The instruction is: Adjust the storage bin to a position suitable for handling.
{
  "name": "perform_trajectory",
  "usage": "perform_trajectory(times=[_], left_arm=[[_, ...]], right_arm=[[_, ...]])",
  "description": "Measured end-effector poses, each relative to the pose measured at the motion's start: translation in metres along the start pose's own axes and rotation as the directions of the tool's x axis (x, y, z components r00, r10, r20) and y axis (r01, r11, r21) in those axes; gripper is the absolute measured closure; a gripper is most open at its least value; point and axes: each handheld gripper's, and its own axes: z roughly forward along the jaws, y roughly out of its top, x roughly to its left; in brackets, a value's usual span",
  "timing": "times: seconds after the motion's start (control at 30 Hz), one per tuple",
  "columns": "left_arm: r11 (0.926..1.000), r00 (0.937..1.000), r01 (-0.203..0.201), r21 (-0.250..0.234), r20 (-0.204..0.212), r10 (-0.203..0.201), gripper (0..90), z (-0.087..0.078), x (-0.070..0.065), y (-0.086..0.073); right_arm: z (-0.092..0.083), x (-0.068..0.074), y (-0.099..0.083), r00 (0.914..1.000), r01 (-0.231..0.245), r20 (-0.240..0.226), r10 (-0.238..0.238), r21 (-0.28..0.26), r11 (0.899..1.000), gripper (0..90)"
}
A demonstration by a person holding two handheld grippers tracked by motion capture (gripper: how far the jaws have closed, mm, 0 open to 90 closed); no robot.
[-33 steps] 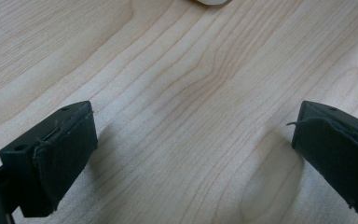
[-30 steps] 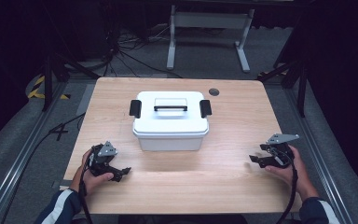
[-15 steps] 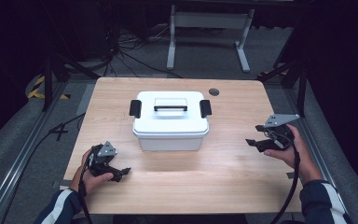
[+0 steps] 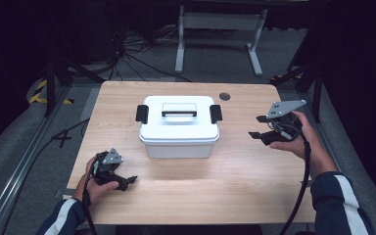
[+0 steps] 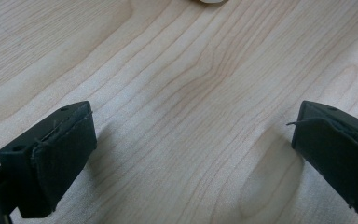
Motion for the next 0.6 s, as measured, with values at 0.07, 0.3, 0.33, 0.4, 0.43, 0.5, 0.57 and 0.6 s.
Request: perform_trajectory(times=[0.07, 0.3, 0.33, 0.4, 0.43, 0.5, 0.57, 0.6], left_arm=[[1.0, 1.0, 0.0, 0.0, 0.0, 0.0, 0.2, 0.0, 0.0, 0.0], [1.0, 1.0, 0.0, 0.0, 0.0, 0.0, 0.2, 0.0, 0.0, 0.0], [1.0, 1.0, 0.0, 0.0, 0.0, 0.0, 0.2, 0.0, 0.0, 0.0], [1.0, 1.0, 0.0, 0.0, 0.0, 0.0, 0.3, 0.0, 0.0, 0.0], [1.0, 1.0, 0.0, 0.0, 0.0, 0.0, 0.2, 0.0, 0.0, 0.0], [1.0, 1.0, 0.0, 0.0, 0.0, 0.0, 0.2, 0.0, 0.0, 0.0], [1.0, 1.0, -0.001, 0.0, 0.0, 0.001, 0.2, 0.0, 0.0, 0.0], [1.0, 1.0, 0.0, 0.001, 0.001, 0.0, 0.2, 0.0, 0.0, 0.0]], right_arm=[[0.0, 0.0, 0.003, 1.0, 0.007, -0.001, -0.007, -0.001, 1.0, 38.0], [0.005, 0.003, 0.038, 0.9964, 0.084, -0.017, -0.084, 0.013, 0.996, 39.8], [0.006, 0.004, 0.043, 0.9951, 0.098, -0.017, -0.097, 0.014, 0.995, 40.0], [0.009, 0.006, 0.052, 0.9927, 0.119, -0.023, -0.118, 0.023, 0.993, 40.5], [0.011, 0.007, 0.057, 0.9918, 0.125, -0.025, -0.125, 0.022, 0.992, 40.8], [0.014, 0.009, 0.064, 0.9894, 0.144, -0.027, -0.143, 0.03, 0.989, 41.2], [0.017, 0.01, 0.072, 0.9868, 0.159, -0.035, -0.158, 0.029, 0.987, 41.7], [0.018, 0.011, 0.076, 0.9857, 0.166, -0.035, -0.165, 0.032, 0.986, 41.8]])
